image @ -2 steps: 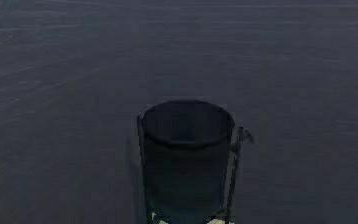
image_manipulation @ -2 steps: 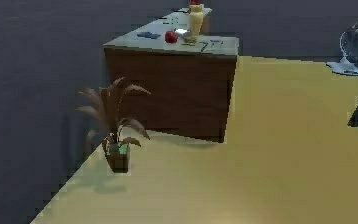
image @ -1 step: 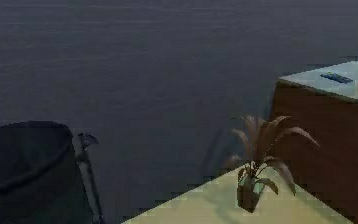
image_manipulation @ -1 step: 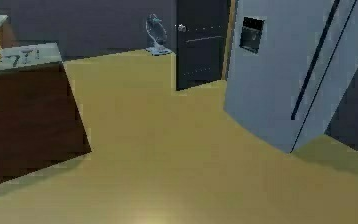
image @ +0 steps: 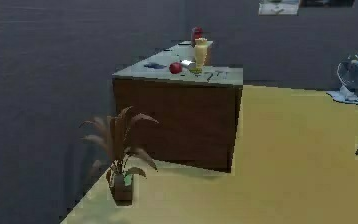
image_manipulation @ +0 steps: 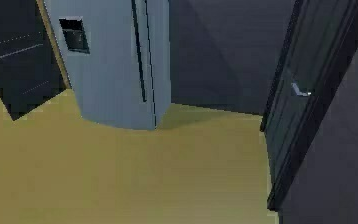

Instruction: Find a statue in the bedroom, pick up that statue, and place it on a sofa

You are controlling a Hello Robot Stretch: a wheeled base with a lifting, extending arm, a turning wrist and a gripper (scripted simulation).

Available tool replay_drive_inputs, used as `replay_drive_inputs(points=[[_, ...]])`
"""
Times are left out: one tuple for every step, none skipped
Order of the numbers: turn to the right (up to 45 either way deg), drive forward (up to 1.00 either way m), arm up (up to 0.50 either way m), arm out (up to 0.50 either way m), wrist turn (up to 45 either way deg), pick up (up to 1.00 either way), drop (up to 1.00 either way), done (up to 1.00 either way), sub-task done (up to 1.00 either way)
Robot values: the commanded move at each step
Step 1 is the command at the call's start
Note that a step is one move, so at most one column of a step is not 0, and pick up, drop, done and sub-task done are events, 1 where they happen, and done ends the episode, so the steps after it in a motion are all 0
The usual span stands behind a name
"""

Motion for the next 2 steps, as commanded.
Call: replay_drive_inputs(points=[[42.0, 0.0, 0.0, 0.0, 0.0, 0.0, 0.0, 0.0, 0.0], [0.0, 1.0, 0.0, 0.0, 0.0, 0.0, 0.0, 0.0, 0.0]])
